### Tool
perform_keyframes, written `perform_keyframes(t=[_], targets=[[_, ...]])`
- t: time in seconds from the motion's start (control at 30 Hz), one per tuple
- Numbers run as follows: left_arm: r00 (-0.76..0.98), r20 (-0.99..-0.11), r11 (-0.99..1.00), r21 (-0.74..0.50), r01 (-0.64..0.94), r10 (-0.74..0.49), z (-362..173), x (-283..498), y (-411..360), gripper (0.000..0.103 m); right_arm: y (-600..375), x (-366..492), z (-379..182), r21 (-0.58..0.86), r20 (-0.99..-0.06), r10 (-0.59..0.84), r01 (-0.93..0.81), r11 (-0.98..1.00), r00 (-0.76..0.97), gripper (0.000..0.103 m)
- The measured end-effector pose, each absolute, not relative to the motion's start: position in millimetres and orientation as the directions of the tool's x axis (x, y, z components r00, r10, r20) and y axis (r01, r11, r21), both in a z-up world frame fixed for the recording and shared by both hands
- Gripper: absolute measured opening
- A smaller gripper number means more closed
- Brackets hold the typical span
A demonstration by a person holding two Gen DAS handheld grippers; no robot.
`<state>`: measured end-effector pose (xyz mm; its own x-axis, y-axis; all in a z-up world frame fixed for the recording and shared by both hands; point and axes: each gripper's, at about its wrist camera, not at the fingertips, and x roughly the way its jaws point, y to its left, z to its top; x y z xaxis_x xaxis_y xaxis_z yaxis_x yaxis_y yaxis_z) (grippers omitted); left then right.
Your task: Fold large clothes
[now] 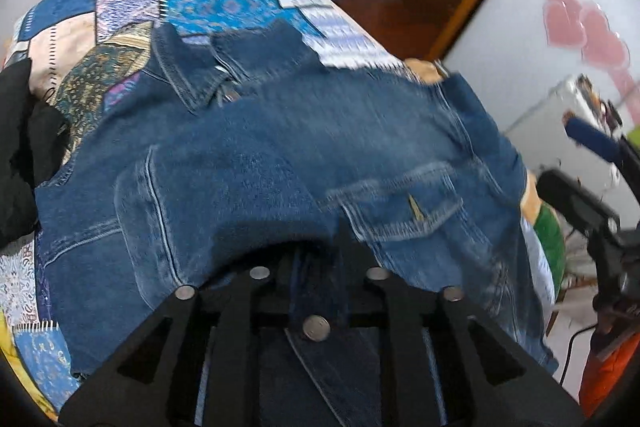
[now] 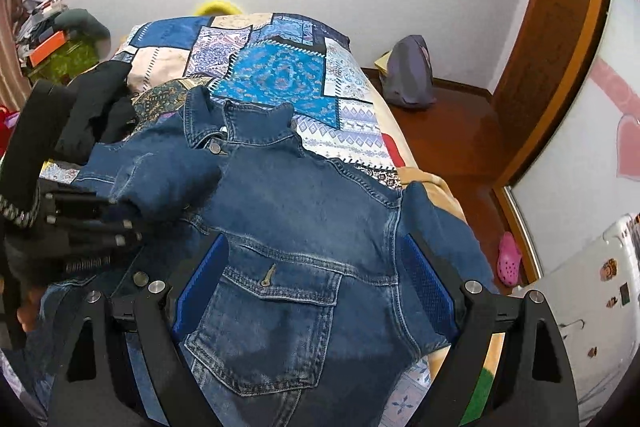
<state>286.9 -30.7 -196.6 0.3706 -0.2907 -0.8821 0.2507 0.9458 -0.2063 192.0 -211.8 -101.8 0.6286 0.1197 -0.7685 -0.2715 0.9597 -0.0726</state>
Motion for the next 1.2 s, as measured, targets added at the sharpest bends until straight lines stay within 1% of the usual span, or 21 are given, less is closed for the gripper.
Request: perform_keyframes(t=[0.03,0.07,0.1,0.17,0.23,0.27,0.3,0.43,0.5,0.63,0.8,0.87,0.93,1.0,1.07,1.17,1.2], targets=[[0.366,-0.882,0.943,-0.209,0.26,-0.297,-193,285,-30,0.029,-210,192,-101,-0.067,-0.767,0.125,-0.273,0.96,0.629,0.086],[0.373,-0.881,0.943,-0.199,0.266,-0.291,-190,282,-30,0.038,-210,191,-99,-0.065,-0.765,0.129,-0.274,0.959,0.631,0.086],[0.389,-0.876,0.945,-0.188,0.269,-0.285,-184,278,-29,0.041,-208,191,-97,-0.066,-0.761,0.132,-0.278,0.958,0.636,0.086],[0.428,-0.86,0.945,-0.166,0.281,-0.278,-170,270,-24,0.043,-204,191,-91,-0.075,-0.744,0.132,-0.278,0.958,0.654,0.086],[0.486,-0.832,0.95,-0.145,0.275,-0.268,-149,262,-13,0.05,-197,191,-83,-0.08,-0.728,0.143,-0.291,0.953,0.67,0.086],[0.505,-0.821,0.953,-0.142,0.269,-0.265,-142,261,-9,0.056,-194,191,-81,-0.081,-0.724,0.15,-0.298,0.951,0.674,0.086],[0.536,-0.803,0.956,-0.141,0.258,-0.263,-131,257,0,0.059,-189,191,-77,-0.081,-0.717,0.159,-0.308,0.948,0.679,0.086],[0.613,-0.758,0.972,-0.129,0.196,-0.224,-101,249,40,0.061,-163,191,-70,-0.087,-0.703,0.201,-0.363,0.928,0.682,0.086],[0.647,-0.744,0.984,-0.097,0.146,-0.169,-94,246,63,0.066,-148,190,-70,-0.1,-0.704,0.215,-0.395,0.913,0.676,0.086],[0.654,-0.754,0.998,-0.032,0.046,-0.055,-103,240,108,0.067,-106,188,-79,-0.148,-0.718,0.25,-0.493,0.857,0.65,0.086],[0.597,-0.802,0.999,-0.02,-0.034,0.004,-135,235,150,0.067,-58,188,-110,-0.193,-0.775,0.253,-0.598,0.778,0.579,0.086],[0.575,-0.818,0.998,-0.007,-0.055,0.026,-148,230,162,0.067,-40,189,-132,-0.204,-0.818,0.235,-0.647,0.735,0.526,0.084],[0.565,-0.824,0.998,-0.001,-0.065,0.036,-159,223,171,0.067,-25,191,-154,-0.244,-0.841,0.192,-0.672,0.699,0.506,0.084],[0.557,-0.83,0.997,0.003,-0.072,0.042,-167,216,178,0.067,-15,195,-173,-0.305,-0.846,0.136,-0.677,0.67,0.516,0.084],[0.542,-0.839,0.997,0.005,-0.079,0.047,-176,211,184,0.067,-6,200,-193,-0.37,-0.849,0.068,-0.681,0.632,0.524,0.081],[0.512,-0.857,0.996,0.005,-0.093,0.052,-193,208,192,0.067,-2,205,-199,-0.398,-0.838,0.078,-0.702,0.591,0.54,0.081],[0.501,-0.864,0.995,0.005,-0.099,0.054,-199,207,194,0.067,-1,208,-198,-0.408,-0.833,0.082,-0.707,0.578,0.548,0.078]])
